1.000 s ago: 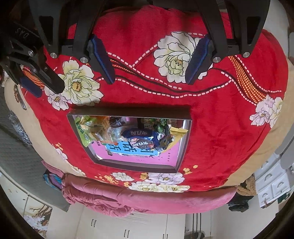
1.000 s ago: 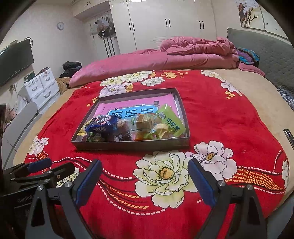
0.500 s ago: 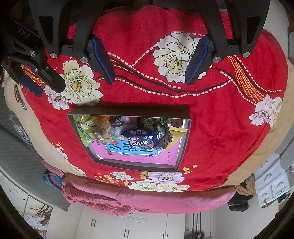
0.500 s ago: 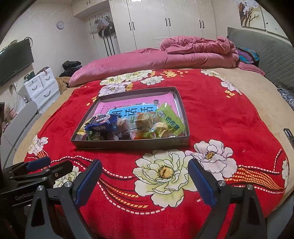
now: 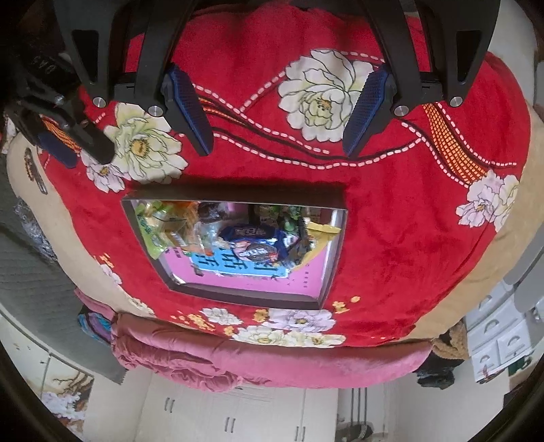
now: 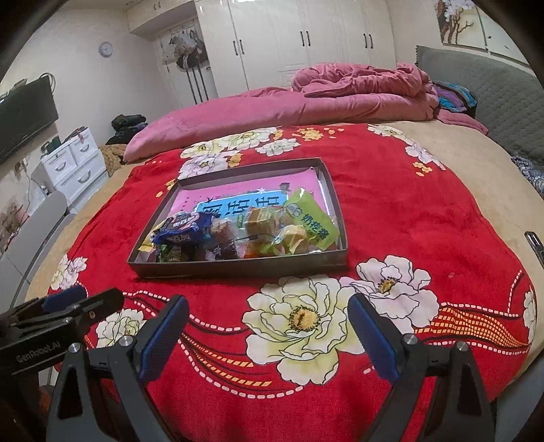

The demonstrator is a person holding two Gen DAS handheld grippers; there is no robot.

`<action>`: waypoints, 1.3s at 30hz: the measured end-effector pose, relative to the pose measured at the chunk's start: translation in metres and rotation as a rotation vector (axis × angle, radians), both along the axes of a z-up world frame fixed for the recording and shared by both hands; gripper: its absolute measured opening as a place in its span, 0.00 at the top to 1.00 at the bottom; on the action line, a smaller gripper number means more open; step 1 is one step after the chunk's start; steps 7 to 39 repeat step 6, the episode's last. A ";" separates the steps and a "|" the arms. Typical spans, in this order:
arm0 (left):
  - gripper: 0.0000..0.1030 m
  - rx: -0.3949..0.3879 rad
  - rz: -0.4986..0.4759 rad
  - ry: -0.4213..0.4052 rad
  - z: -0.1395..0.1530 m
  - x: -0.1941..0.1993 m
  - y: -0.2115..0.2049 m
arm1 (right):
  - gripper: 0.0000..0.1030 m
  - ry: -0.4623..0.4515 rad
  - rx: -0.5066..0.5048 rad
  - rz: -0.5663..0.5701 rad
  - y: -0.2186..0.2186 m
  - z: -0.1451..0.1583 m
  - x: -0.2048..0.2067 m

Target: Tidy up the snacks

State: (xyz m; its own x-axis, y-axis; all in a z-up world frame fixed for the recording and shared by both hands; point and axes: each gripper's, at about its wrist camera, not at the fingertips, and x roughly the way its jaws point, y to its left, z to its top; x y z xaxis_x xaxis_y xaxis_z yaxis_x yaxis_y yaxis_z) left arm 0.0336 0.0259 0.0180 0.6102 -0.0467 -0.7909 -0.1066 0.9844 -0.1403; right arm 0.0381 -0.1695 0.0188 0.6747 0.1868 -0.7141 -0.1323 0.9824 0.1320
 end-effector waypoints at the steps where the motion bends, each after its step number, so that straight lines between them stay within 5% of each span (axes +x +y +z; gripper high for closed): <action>1: 0.23 -0.011 0.005 -0.002 0.000 0.001 0.003 | 0.08 -0.003 0.001 -0.009 -0.002 0.001 0.001; 5: 0.22 -0.072 0.054 -0.007 -0.001 0.007 0.024 | 0.08 -0.019 0.007 -0.054 -0.015 0.006 0.010; 39: 0.22 -0.069 0.073 -0.005 -0.002 0.009 0.030 | 0.08 -0.025 0.007 -0.068 -0.020 0.007 0.013</action>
